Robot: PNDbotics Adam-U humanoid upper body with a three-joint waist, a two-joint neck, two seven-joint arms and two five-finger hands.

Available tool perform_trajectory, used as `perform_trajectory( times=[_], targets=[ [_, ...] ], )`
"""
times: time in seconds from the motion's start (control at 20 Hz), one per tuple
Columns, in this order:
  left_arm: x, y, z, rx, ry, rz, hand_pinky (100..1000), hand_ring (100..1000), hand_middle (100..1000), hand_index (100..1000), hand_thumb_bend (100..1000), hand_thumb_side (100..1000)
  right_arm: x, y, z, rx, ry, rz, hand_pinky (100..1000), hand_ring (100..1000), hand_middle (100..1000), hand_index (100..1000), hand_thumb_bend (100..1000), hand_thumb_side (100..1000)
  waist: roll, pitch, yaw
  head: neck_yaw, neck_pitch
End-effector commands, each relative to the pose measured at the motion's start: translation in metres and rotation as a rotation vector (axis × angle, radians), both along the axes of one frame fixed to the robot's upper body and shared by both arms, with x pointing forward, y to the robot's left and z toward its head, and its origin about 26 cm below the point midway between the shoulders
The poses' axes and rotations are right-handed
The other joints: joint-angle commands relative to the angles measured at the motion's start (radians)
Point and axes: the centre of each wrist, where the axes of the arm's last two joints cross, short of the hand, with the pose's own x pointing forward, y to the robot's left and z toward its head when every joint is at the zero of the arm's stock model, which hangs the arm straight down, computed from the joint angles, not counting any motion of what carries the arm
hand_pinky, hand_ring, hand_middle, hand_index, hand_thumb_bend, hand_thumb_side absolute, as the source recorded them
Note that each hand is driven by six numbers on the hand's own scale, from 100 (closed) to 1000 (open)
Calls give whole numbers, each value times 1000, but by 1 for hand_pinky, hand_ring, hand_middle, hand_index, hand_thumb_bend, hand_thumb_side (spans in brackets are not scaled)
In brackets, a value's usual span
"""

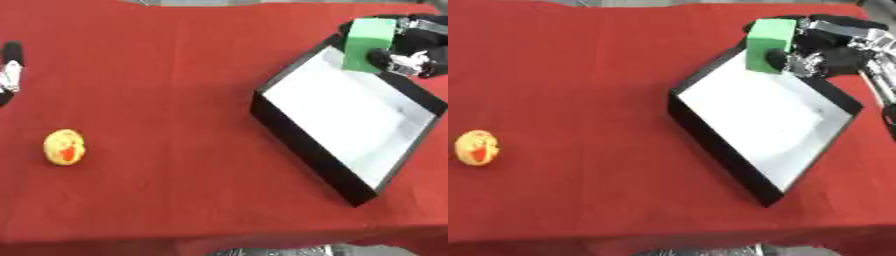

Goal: Pick up the objects with one hand, pass them to the other hand, and then place them into the box on the other side of the table.

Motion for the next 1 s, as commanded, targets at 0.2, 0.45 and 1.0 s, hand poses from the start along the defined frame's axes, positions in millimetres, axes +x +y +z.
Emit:
perform_trajectory(
  times=[0.2,0.45,1.0],
  targets=[
    [-8,16,19,-48,-52,7,875,794,677,799,299,386,-1,-21,10,-83,-76,-18,1000,1000,947,1000,100,393,15,-8,5,-6,-11],
    [-9,19,20,-80,-59,32,875,793,672,797,292,394,2,-37,2,-129,-109,-14,1000,1000,1000,1000,100,116,15,-5,6,-11,-16],
    [-10,20,20,-115,-70,69,876,792,663,794,280,398,8,-60,-13,-204,-165,-29,1000,1000,1000,1000,154,200,18,2,7,0,-34]
  ],
)
